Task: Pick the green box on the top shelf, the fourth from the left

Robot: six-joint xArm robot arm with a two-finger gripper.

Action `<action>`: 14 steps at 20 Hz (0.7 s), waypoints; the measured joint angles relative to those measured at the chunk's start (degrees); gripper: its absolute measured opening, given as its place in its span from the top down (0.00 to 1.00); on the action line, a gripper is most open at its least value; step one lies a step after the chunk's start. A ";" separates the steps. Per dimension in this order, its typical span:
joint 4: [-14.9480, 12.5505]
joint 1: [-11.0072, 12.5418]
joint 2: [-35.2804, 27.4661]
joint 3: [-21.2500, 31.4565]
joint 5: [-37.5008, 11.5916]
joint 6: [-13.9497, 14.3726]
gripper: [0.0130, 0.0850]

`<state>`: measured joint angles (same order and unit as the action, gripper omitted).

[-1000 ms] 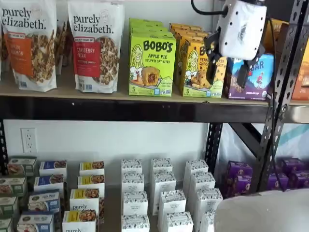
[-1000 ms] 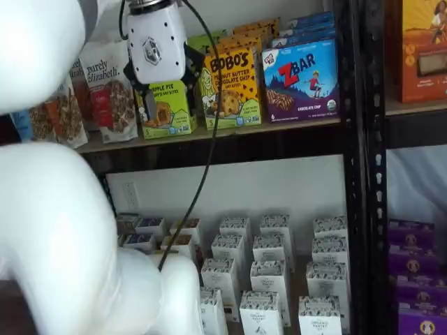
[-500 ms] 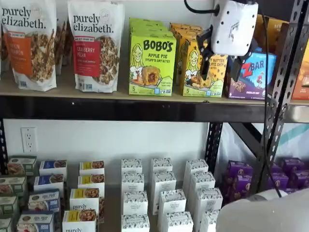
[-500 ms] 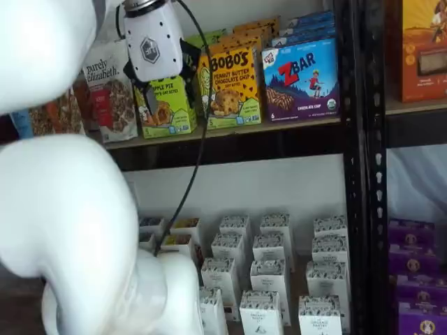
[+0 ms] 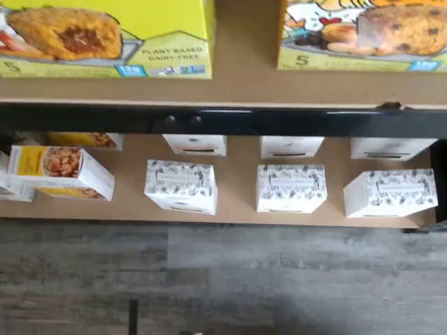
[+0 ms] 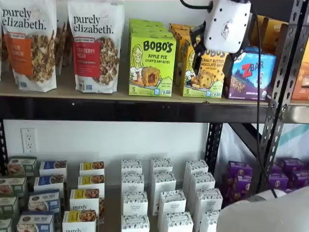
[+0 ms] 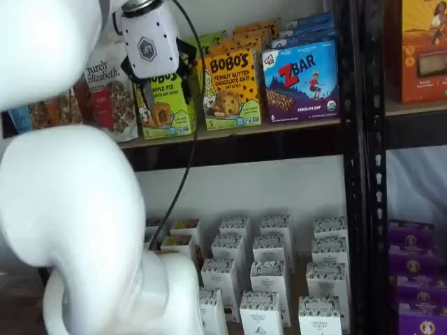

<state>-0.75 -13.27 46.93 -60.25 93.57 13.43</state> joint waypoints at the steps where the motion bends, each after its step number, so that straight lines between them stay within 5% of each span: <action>1: -0.25 -0.51 -0.31 -0.17 -0.20 0.47 0.00; 14: -2.06 -5.66 -5.44 -3.40 -3.20 5.45 0.00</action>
<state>-2.81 -18.93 41.49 -63.65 90.37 18.88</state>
